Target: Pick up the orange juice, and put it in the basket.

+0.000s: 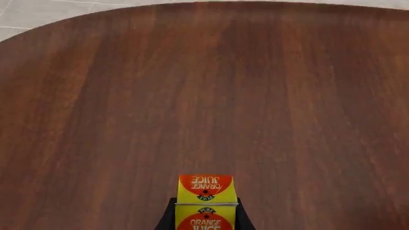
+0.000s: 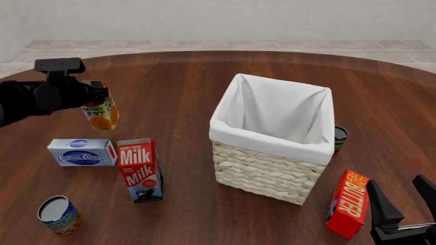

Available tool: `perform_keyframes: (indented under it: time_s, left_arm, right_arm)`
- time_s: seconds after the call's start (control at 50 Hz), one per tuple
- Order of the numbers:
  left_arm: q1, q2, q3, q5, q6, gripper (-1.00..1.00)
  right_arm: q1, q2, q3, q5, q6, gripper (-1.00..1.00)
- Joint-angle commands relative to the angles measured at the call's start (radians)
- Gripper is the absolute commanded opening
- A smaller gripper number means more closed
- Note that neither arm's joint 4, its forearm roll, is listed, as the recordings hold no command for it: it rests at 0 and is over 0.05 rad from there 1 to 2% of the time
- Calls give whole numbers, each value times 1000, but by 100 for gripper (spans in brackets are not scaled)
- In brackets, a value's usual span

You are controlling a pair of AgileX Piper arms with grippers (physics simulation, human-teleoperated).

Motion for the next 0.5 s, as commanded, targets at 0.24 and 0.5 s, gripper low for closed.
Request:
perform_keyframes:
  time_s: [0.24, 0.5]
  left_arm:
    - [-22, -100, -90, 6, -48, -100]
    - [-148, -265, -164, 15, -146, -100]
  right_arm:
    - [1, 30, 0, -34, 1, 100]
    - [-1, -30, 0, 22, 2, 100]
